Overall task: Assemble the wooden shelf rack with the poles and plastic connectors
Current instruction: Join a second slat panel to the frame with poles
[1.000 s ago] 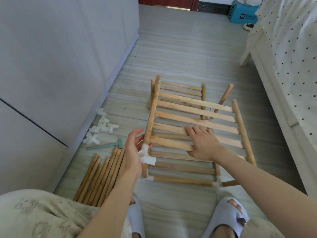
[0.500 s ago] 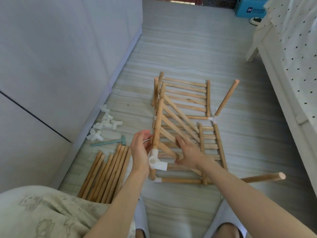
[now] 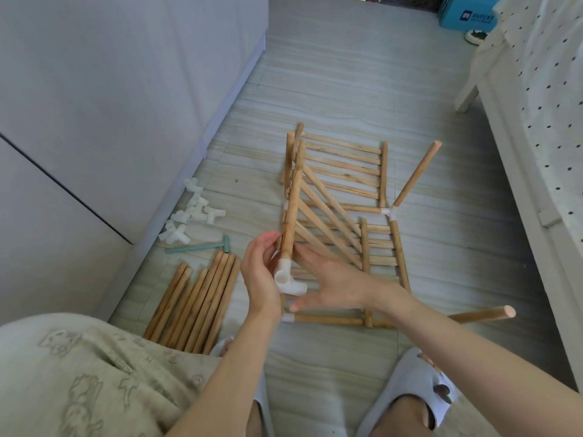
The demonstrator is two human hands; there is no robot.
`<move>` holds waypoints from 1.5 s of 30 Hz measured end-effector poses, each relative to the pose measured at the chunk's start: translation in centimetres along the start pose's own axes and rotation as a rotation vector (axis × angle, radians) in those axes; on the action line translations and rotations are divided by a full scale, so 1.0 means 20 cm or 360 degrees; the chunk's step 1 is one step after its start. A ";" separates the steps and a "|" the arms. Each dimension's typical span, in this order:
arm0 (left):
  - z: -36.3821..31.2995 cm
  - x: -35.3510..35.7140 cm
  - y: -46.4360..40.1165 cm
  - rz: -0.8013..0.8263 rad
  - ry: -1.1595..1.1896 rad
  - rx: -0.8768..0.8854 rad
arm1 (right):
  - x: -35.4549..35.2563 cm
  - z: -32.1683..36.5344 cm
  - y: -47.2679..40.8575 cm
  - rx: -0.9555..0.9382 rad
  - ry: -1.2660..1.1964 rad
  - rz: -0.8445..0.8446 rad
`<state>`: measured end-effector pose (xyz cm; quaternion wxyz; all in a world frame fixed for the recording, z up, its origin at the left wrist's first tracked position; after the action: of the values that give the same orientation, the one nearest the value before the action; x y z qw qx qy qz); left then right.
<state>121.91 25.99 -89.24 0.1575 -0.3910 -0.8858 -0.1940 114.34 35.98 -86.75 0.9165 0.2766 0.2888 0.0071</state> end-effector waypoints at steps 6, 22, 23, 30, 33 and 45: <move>-0.01 0.00 -0.04 -0.0003 -0.0073 0.0045 | -0.04 0.02 -0.06 -0.0026 -0.0194 0.0052; 0.07 0.04 -0.10 -0.0094 -0.0131 0.0106 | -0.11 -0.03 -0.06 -0.0086 0.0089 -0.0073; 0.07 0.04 -0.10 -0.0108 -0.0164 0.0120 | -0.11 -0.04 -0.06 -0.0091 0.0097 -0.0057; 0.06 0.03 -0.11 -0.0170 -0.0143 0.0124 | -0.11 -0.03 -0.07 0.0015 0.0191 -0.0009; 0.05 0.03 -0.13 -0.0056 -0.0090 -0.0082 | -0.12 -0.03 -0.07 0.0056 -0.0035 0.0115; 0.08 0.00 -0.06 0.0212 -0.0233 -0.0382 | -0.24 -0.03 -0.22 0.0365 -0.1246 -0.0539</move>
<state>120.87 25.92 -90.90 0.0572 -0.4780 -0.8374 -0.2587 109.40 31.65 -86.90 0.9085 0.3071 -0.0401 -0.2804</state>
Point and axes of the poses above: each hand's wrist, its own y-axis away from the middle knuckle, its own x-axis out of the palm, z = x × y, the point moved 1 cm from there along -y, towards the middle knuckle, and after that the axes turned 13 degrees about z, right-handed, at the moved point
